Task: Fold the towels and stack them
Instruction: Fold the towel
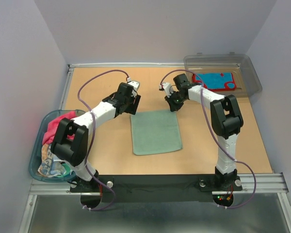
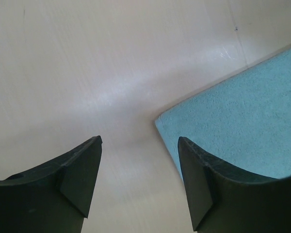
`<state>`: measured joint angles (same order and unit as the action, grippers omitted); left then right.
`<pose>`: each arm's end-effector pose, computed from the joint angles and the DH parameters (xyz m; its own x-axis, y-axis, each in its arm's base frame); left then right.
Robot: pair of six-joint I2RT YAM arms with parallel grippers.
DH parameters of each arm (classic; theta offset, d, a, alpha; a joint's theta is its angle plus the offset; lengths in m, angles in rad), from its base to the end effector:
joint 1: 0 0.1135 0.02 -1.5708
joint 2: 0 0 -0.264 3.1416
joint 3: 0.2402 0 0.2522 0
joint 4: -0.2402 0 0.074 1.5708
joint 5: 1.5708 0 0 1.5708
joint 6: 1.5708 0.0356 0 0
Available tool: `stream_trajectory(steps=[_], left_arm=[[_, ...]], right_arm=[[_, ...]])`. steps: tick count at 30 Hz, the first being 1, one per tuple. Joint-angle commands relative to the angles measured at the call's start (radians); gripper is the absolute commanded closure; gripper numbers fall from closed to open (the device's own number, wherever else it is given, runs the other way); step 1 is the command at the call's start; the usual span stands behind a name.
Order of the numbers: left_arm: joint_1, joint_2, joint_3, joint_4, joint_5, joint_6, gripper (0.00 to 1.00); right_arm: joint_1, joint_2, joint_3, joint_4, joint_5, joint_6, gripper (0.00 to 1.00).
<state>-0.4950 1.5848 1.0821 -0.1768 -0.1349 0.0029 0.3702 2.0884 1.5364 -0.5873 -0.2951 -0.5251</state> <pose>0.3123 -0.1631 0.2434 -0.5519 0.3012 -0.7776 0.3803 0.9208 0.0868 0.4026 0.1673 0.1674 -0.5024 -0.7094 -0.4943 -0.8221 0.5690 0.0189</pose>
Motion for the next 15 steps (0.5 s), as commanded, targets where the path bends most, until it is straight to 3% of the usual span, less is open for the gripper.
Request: stream_trajectory(steps=[1,8,15], left_arm=[[0.009,0.081,0.087,-0.026,0.050,0.137,0.26],[0.021,0.217,0.226,-0.085,0.124,0.252,0.34],[0.022,0.302,0.259,-0.122,0.208,0.304,0.41]], right_arm=[[0.024,0.041,-0.010,-0.045,0.040,-0.024,1.00],[0.033,0.058,-0.018,-0.045,0.079,-0.019,0.99],[0.035,0.045,-0.022,-0.043,0.088,-0.018,0.99]])
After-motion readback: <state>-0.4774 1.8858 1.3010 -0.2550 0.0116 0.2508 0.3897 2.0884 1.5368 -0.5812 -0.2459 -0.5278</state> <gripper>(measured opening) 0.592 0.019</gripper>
